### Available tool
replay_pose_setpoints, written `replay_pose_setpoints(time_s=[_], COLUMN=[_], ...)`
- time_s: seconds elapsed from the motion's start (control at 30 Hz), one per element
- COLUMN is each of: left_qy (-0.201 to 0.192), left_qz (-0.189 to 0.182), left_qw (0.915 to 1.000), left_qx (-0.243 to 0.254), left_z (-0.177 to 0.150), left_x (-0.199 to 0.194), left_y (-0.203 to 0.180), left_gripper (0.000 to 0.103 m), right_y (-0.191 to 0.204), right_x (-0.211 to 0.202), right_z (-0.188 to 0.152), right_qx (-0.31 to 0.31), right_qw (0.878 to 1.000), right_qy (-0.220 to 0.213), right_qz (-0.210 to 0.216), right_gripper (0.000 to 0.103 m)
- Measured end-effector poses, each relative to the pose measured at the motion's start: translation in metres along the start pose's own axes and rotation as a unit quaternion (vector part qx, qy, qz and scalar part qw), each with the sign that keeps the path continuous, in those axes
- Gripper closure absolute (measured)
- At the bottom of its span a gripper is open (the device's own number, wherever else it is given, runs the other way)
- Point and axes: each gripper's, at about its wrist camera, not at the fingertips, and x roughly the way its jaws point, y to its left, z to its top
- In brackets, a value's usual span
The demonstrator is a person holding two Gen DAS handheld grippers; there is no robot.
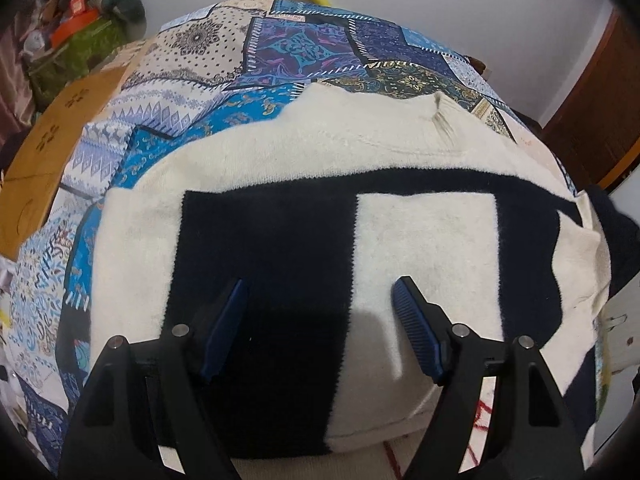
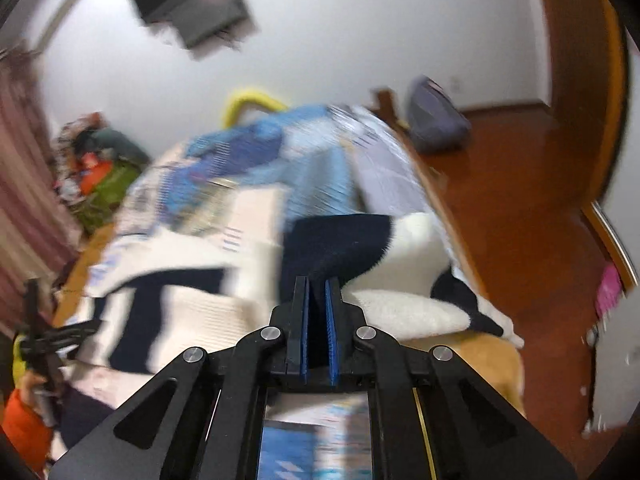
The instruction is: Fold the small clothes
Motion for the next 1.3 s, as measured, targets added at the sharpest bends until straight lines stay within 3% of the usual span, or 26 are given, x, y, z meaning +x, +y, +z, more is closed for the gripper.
replay_pose_setpoints(time_s=[0.13, 0.23, 0.33, 0.37, 0.47, 0.53, 0.67, 0.77, 0.9, 1.0, 1.07, 1.13, 1.2, 1.3], left_qy=[-0.005, -0.011, -0.022, -0.027, -0.043, -0.051, -0.055, -0.055, -0.046, -0.041, -0.039, -0.038, -0.037, -0.034], left_qz=[-0.004, -0.002, 0.004, 0.004, 0.002, -0.002, -0.005, 0.007, 0.013, 0.004, 0.006, 0.013, 0.019, 0.018], left_qw=[1.0, 0.9997, 0.9992, 0.999, 0.9985, 0.9983, 0.9982, 0.998, 0.9983, 0.9988, 0.9987, 0.9984, 0.9979, 0.9976], left_qx=[0.006, 0.022, 0.034, 0.036, 0.035, 0.029, 0.025, 0.032, 0.032, 0.026, 0.031, 0.039, 0.05, 0.058], left_z=[-0.005, -0.011, -0.016, -0.017, -0.02, -0.022, -0.025, -0.024, -0.021, -0.021, -0.022, -0.023, -0.024, -0.027], left_x=[-0.013, -0.025, -0.04, -0.044, -0.06, -0.068, -0.073, -0.069, -0.06, -0.054, -0.05, -0.046, -0.041, -0.039], left_y=[-0.001, -0.002, -0.001, 0.0, 0.004, 0.007, 0.008, 0.004, -0.002, -0.006, -0.01, -0.014, -0.019, -0.022], left_gripper=[0.028, 0.028, 0.028, 0.028, 0.028, 0.028, 0.028, 0.028, 0.028, 0.028, 0.028, 0.028, 0.028, 0.028], right_y=[0.07, 0.116, 0.135, 0.134, 0.116, 0.097, 0.046, 0.006, -0.035, -0.047, -0.045, -0.037, -0.033, -0.034], right_x=[-0.011, -0.007, -0.003, -0.005, -0.011, -0.016, -0.019, -0.002, 0.038, 0.071, 0.081, 0.081, 0.082, 0.08], right_z=[0.001, -0.014, -0.029, -0.031, -0.027, -0.021, -0.014, -0.013, -0.01, -0.012, -0.016, -0.018, -0.018, -0.012], right_qx=[-0.076, -0.145, -0.173, -0.17, -0.141, -0.114, -0.065, -0.028, 0.047, 0.068, 0.055, 0.021, 0.016, 0.015], right_qw=[0.995, 0.983, 0.977, 0.978, 0.984, 0.989, 0.997, 0.999, 0.995, 0.991, 0.993, 0.995, 0.996, 0.996], right_qy=[-0.002, 0.035, 0.054, 0.052, 0.036, 0.025, 0.019, 0.037, 0.076, 0.101, 0.092, 0.074, 0.067, 0.067], right_qz=[0.061, 0.106, 0.112, 0.113, 0.106, 0.089, 0.021, -0.025, -0.038, -0.046, -0.056, -0.062, -0.059, -0.055], right_gripper=[0.096, 0.093, 0.088, 0.081, 0.069, 0.067, 0.056, 0.054, 0.049, 0.046, 0.048, 0.061, 0.083, 0.088])
